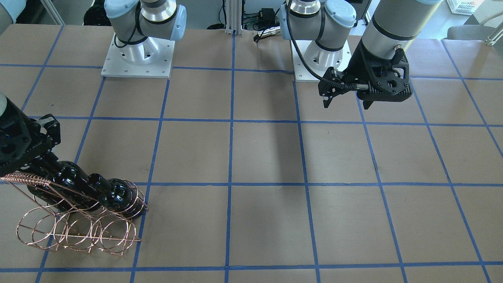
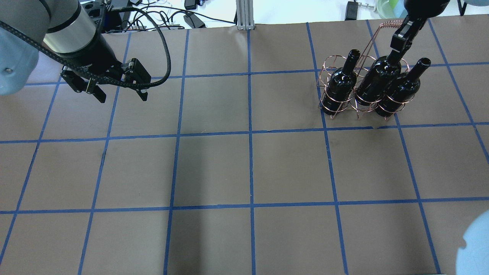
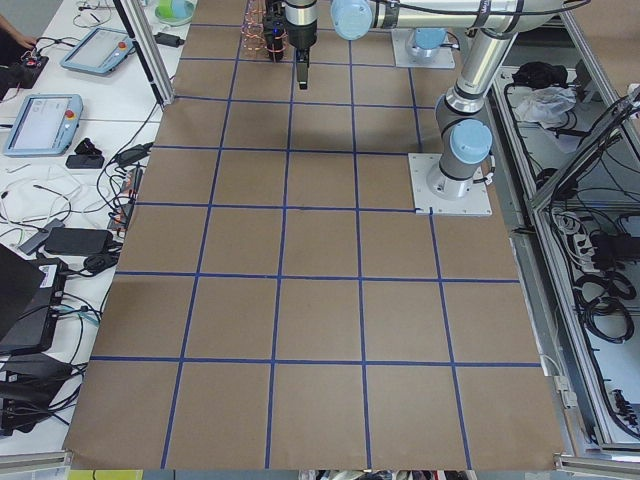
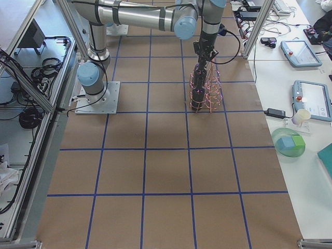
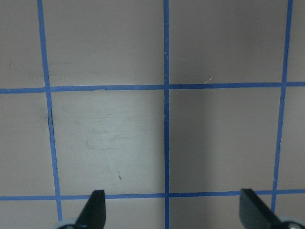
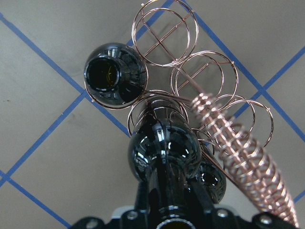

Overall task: Place wine into wine basket
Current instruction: 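Tilt and lower the bottle into the empty rack ring with the right gripper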

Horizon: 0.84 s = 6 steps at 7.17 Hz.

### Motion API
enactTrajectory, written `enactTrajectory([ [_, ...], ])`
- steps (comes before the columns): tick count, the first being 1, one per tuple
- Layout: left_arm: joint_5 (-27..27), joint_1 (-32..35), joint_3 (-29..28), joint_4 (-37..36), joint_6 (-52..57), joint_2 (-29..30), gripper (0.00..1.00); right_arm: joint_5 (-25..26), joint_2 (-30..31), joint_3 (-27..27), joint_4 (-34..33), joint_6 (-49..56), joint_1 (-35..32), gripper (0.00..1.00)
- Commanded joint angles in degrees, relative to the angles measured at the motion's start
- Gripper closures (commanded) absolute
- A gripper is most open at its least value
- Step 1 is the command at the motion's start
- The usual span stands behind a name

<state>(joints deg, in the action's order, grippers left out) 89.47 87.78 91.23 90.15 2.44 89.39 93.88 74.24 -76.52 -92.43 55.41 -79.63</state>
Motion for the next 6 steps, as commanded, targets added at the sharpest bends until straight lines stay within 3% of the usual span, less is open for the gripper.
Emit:
enactTrajectory([
  [1, 0.0, -0.07, 0.0, 0.02, 0.11, 0.0, 0.0, -0.02, -0.94, -0.12, -1.0, 0.31, 0.0, 1.0],
  [5, 0.0, -0.07, 0.0, -0.07, 0.11, 0.0, 0.0, -0.11, -1.91, -0.47, -1.7, 0.14, 0.0, 0.99],
  [6, 0.0, -0.07, 0.0, -0.07, 0.11, 0.0, 0.0, -0.19, -1.65, -0.47, -1.7, 0.14, 0.0, 0.38],
])
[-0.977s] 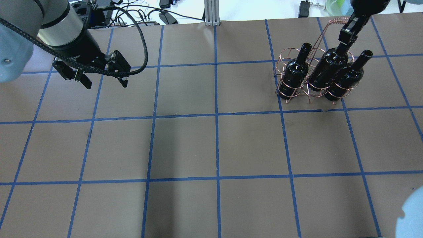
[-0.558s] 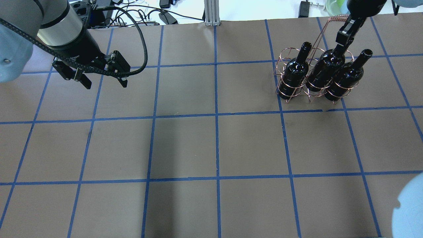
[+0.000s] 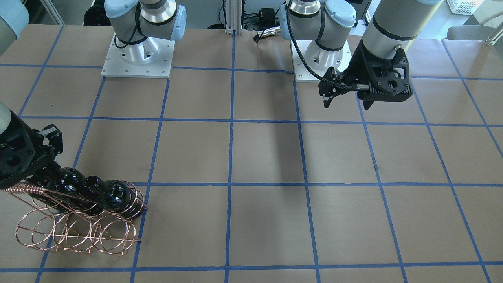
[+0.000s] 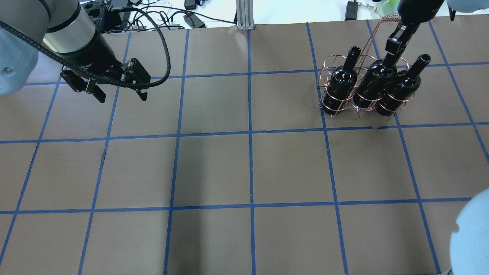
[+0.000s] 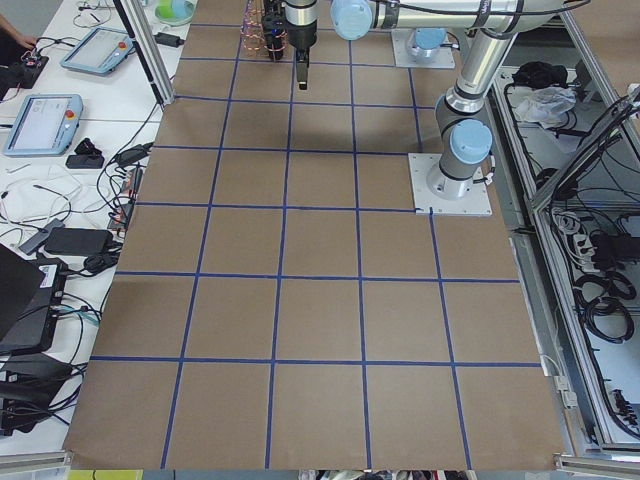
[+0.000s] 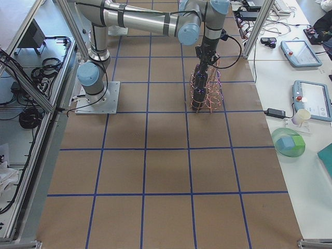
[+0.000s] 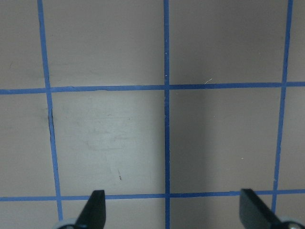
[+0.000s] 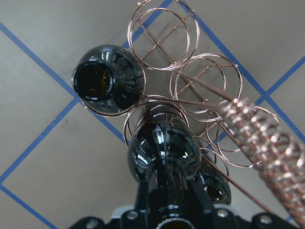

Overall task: Place wine into wine basket
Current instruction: 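Tilt and lower the bottle into the empty rack ring with the right gripper, then open the right gripper and raise it away from the rack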

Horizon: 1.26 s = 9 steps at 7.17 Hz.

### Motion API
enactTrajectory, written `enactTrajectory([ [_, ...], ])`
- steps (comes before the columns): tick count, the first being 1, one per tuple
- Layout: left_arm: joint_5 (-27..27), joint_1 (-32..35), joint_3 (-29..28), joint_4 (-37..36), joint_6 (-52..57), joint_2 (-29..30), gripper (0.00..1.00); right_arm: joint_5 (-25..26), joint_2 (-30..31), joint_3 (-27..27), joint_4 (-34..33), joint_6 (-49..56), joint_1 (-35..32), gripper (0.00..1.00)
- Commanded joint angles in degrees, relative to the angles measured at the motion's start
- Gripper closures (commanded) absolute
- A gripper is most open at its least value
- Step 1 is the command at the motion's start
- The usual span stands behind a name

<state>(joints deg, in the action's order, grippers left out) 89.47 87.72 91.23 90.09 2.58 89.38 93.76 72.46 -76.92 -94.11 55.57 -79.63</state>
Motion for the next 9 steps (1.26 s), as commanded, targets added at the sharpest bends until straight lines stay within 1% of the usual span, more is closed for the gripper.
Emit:
enactTrajectory([
  [1, 0.0, 0.0, 0.0, 0.0, -0.03, 0.0, 0.0, -0.07, 0.66, -0.07, 0.33, -0.46, -0.26, 0.0],
  [3, 0.0, 0.09, 0.0, 0.0, -0.03, 0.0, 0.0, 0.11, 3.99, -0.34, 1.47, -0.64, -0.35, 0.0],
  [5, 0.0, 0.09, 0.0, 0.0, -0.03, 0.0, 0.0, 0.28, 8.9, -0.25, 6.37, -0.72, -0.35, 0.0],
  [6, 0.0, 0.09, 0.0, 0.0, -0.03, 0.0, 0.0, 0.2, 11.19, -0.34, 8.66, -3.16, -0.35, 0.0],
  [8, 0.0, 0.09, 0.0, 0.0, -0.03, 0.0, 0.0, -0.5, 14.1, -0.42, 9.9, -24.08, -0.26, 0.0],
  [9, 0.0, 0.0, 0.0, 0.0, -0.03, 0.0, 0.0, -1.9, 15.94, -0.43, 11.21, -37.85, -0.35, 0.0],
])
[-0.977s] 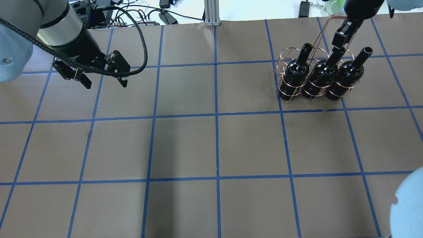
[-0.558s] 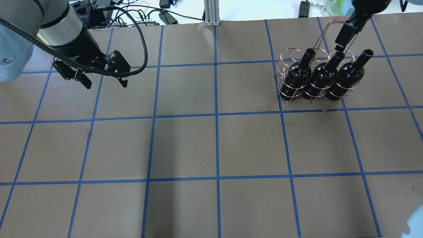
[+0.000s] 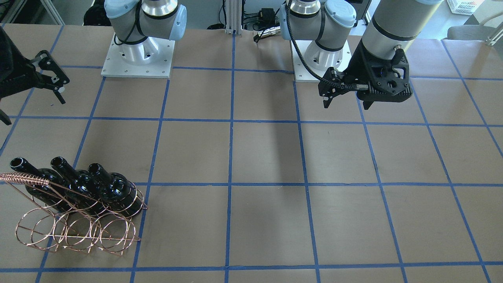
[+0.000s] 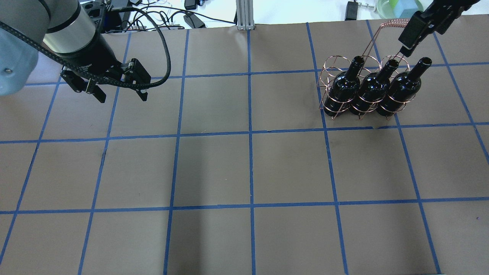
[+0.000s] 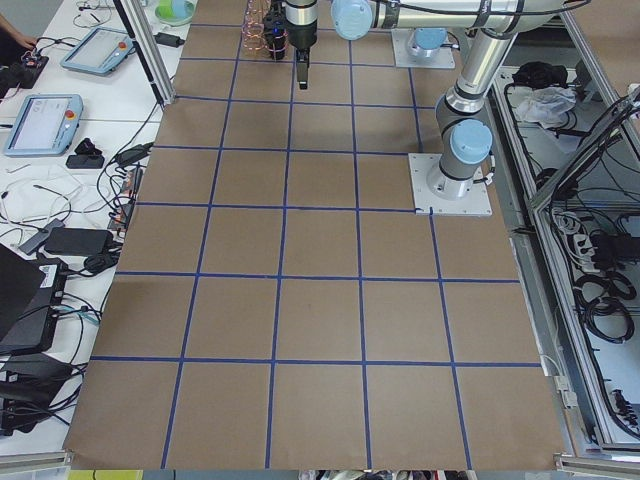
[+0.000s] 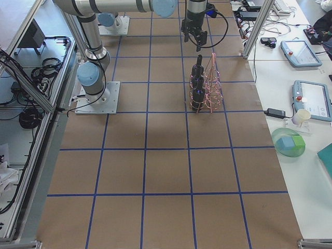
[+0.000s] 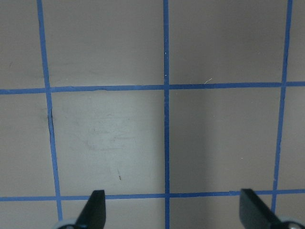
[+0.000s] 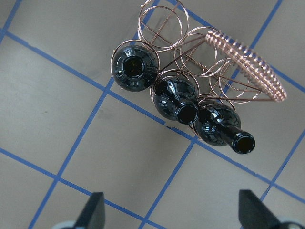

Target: Place wine into wine basket

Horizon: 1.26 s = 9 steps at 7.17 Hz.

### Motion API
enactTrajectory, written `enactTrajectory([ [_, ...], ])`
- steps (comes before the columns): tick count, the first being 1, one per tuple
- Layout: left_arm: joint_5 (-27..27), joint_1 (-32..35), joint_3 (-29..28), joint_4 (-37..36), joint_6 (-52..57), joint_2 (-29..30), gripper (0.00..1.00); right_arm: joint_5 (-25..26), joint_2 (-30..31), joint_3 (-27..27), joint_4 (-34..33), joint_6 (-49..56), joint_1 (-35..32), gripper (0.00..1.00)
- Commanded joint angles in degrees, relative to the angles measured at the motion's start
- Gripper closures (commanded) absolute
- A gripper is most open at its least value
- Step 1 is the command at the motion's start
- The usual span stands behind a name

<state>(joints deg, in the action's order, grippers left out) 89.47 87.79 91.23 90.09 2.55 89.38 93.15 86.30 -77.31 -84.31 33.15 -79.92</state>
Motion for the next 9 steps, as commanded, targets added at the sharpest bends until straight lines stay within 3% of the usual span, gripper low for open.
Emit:
enactTrajectory([
  [1, 0.0, -0.07, 0.0, 0.0, 0.0, 0.0, 0.0, -4.17, 3.34, -0.21, 1.69, -23.66, -0.06, 0.0],
  [3, 0.0, -0.07, 0.0, 0.0, 0.0, 0.0, 0.0, -4.9, 6.49, -6.23, 1.61, -33.18, -0.15, 0.0],
  [4, 0.0, -0.07, 0.0, 0.0, 0.0, 0.0, 0.0, -4.9, 7.56, -9.49, -1.53, -33.24, -1.1, 0.0],
  [6, 0.0, -0.07, 0.0, 0.0, 0.09, 0.0, 0.0, -3.86, 7.4, -10.23, -2.35, -34.56, -7.41, 0.0],
  [9, 0.0, -0.07, 0.0, 0.0, 0.18, 0.0, 0.0, -3.76, 7.04, -10.23, -2.09, -34.3, -8.06, 0.0],
])
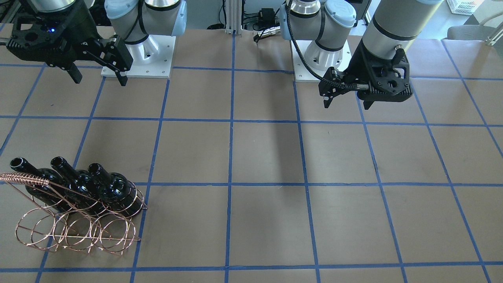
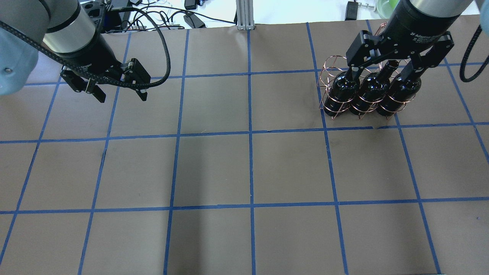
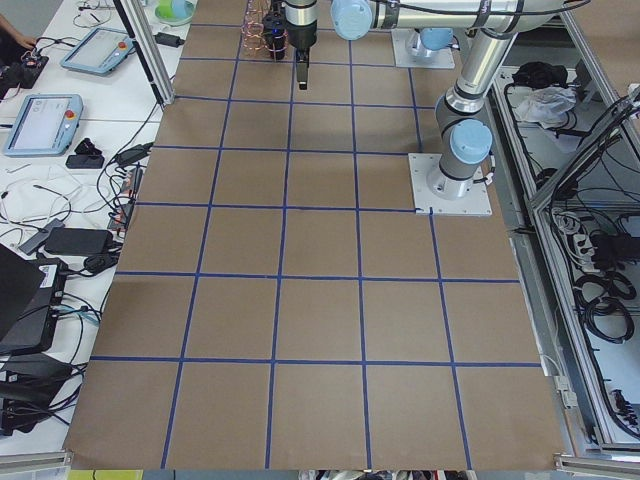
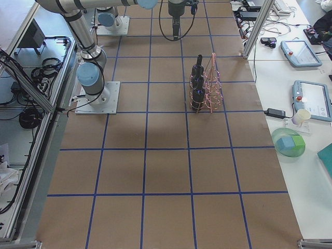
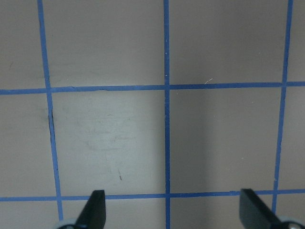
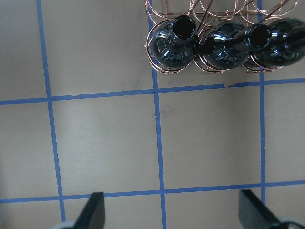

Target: Place wine into wine basket

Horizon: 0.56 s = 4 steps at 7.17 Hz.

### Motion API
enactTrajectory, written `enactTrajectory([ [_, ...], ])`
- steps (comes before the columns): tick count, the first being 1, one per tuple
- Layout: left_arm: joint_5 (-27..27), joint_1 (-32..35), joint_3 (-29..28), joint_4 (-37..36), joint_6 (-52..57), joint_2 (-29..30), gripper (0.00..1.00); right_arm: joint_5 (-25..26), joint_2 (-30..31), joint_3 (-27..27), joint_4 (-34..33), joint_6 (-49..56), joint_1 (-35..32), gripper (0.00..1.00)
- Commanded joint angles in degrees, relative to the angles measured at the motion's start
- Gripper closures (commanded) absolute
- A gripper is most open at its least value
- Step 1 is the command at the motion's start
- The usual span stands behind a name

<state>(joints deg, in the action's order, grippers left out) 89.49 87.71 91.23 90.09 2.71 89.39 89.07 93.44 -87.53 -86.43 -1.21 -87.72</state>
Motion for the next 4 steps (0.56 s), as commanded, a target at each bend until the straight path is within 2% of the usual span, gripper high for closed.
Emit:
enactTrajectory([
  [1, -0.02, 0.0, 0.0, 0.0, 0.01, 0.0, 0.0, 0.4, 0.34, -0.01, 0.04, 0.33, -0.25, 0.0],
  [4, -0.02, 0.0, 0.0, 0.0, 0.01, 0.0, 0.0, 0.31, -0.45, -0.1, -0.4, 1.04, -0.17, 0.0],
])
